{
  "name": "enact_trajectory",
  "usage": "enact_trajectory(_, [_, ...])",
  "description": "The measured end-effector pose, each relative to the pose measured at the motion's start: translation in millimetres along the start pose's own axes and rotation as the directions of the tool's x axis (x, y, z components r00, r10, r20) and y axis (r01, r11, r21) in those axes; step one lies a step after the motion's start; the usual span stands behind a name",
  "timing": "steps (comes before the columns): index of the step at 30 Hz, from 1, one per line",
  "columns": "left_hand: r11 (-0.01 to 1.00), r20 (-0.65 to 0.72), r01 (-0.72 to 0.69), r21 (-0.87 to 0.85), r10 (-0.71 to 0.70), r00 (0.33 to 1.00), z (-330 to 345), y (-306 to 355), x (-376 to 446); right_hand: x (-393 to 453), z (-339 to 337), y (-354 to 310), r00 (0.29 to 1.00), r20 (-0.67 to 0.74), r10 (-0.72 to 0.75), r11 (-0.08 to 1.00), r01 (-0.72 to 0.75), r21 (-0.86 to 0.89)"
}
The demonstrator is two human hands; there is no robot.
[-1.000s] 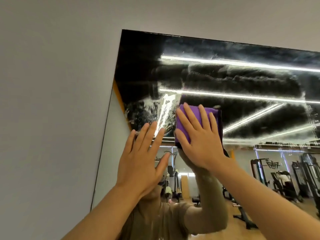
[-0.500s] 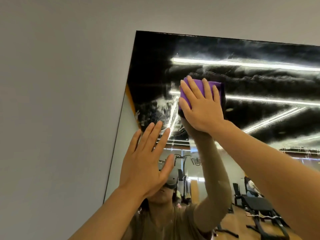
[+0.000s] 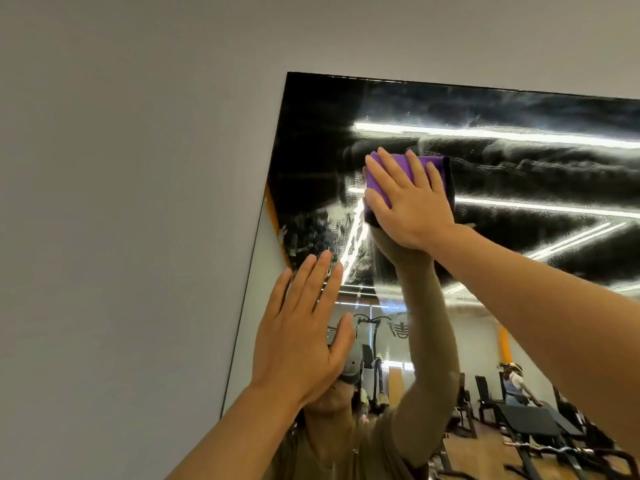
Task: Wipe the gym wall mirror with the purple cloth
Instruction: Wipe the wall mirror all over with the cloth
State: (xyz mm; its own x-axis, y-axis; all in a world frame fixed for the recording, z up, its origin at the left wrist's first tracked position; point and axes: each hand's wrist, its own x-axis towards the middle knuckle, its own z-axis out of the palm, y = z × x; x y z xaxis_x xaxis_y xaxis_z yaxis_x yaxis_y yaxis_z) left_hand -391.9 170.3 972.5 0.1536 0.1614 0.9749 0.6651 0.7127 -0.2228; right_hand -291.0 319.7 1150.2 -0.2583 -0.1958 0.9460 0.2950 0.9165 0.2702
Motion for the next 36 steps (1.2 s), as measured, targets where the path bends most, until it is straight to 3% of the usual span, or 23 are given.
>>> enact_trajectory(3, [1.0,0.022,0.003,0.001,-0.003,1.0,0.3,0.3,0.8,-17.2,4.0,-12.6,1.0,-0.026,-0.004,0.999,0.005,0.033])
enact_trajectory(8, [1.0,0.049,0.013,0.015,-0.014,0.999,-0.7,-3.9,-2.0,-105.9,20.3,-17.2,0.946,0.023,-0.324,0.946,0.324,0.022])
enact_trajectory(12, [1.0,0.04,0.031,-0.003,-0.031,0.999,-4.1,-10.5,-8.2,-80.9,14.6,5.5,0.894,0.08,-0.442,0.896,0.445,-0.019])
enact_trajectory(14, [1.0,0.028,0.028,-0.002,-0.028,0.999,-5.5,-10.3,-8.2,-50.5,7.7,14.0,0.923,0.04,-0.382,0.923,0.383,-0.034])
enact_trajectory(18, [0.999,0.027,0.025,-0.024,-0.024,0.999,-5.4,-12.5,-9.3,-6.9,-2.0,15.1,0.998,0.014,-0.066,0.998,0.066,0.016])
enact_trajectory(20, [0.999,0.026,0.031,-0.022,-0.03,0.999,-5.7,-14.9,-10.4,-15.3,0.7,3.7,0.999,-0.011,-0.035,0.999,0.035,0.033])
enact_trajectory(23, [0.999,0.036,0.039,-0.026,-0.038,0.999,-6.4,-14.2,-11.5,-64.8,12.3,-15.4,0.975,-0.028,-0.222,0.975,0.222,0.024])
enact_trajectory(26, [0.998,0.028,0.046,-0.047,-0.044,0.999,-7.6,-13.8,-12.1,-104.9,18.4,-17.8,0.904,0.033,-0.426,0.905,0.426,0.004])
enact_trajectory(30, [0.998,0.035,0.031,-0.05,-0.03,0.999,-7.9,-20.1,-16.4,-86.4,10.2,2.9,0.8,0.108,-0.59,0.804,0.595,-0.014])
enact_trajectory(32, [0.998,0.027,0.029,-0.05,-0.028,0.999,-7.1,-21.4,-16.7,-56.2,5.1,8.3,0.847,0.079,-0.526,0.849,0.528,-0.011])
enact_trajectory(34, [0.997,0.024,0.037,-0.065,-0.036,0.999,-7.1,-21.5,-16.8,-25.4,1.4,7.7,0.938,0.018,-0.346,0.938,0.346,-0.015])
enact_trajectory(36, [0.995,0.019,0.05,-0.086,-0.049,0.999,-7.6,-22.4,-17.3,-9.0,2.6,-3.5,0.985,-0.023,-0.17,0.985,0.17,-0.015])
